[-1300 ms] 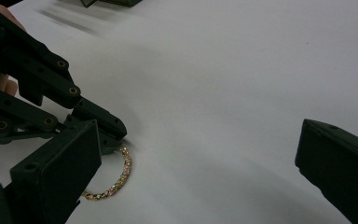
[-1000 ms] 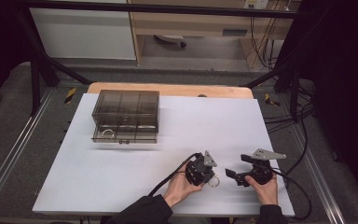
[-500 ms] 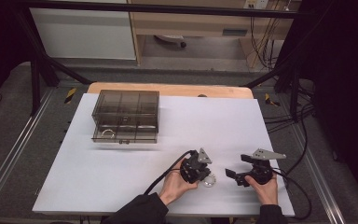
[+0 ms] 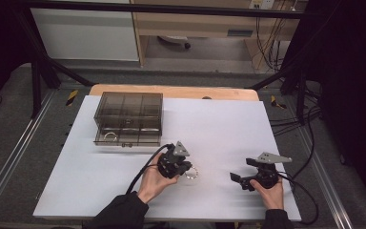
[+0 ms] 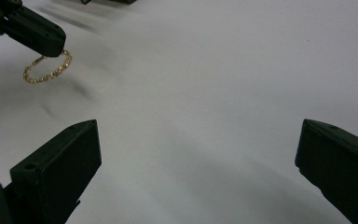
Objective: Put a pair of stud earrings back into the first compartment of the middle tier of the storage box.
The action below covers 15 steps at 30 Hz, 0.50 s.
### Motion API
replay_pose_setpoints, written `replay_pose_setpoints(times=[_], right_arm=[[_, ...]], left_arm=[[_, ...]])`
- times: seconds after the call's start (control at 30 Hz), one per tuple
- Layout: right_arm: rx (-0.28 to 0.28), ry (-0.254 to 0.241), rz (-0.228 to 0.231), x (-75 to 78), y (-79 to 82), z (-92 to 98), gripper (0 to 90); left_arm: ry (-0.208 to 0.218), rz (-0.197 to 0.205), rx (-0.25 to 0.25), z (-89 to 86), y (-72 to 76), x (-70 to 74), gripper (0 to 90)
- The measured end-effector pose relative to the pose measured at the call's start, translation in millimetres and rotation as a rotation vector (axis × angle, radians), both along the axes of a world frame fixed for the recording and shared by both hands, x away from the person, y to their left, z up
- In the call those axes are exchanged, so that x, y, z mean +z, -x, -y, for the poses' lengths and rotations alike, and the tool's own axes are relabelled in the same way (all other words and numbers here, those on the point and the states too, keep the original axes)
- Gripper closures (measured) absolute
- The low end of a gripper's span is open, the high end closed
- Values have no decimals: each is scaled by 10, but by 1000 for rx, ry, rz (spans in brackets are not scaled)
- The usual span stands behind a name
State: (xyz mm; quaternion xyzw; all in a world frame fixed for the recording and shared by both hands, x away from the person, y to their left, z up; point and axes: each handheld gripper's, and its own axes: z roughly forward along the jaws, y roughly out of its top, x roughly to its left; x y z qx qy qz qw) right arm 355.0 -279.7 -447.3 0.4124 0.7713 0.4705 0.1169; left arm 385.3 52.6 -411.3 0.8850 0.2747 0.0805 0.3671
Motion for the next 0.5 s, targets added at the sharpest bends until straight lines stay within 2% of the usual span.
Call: replay_pose_setpoints(times=[0.5], right_arm=[[2,4,-1,-7,-5,-5,7]], left_arm=[[13,13,112,-691,-103,129,860]])
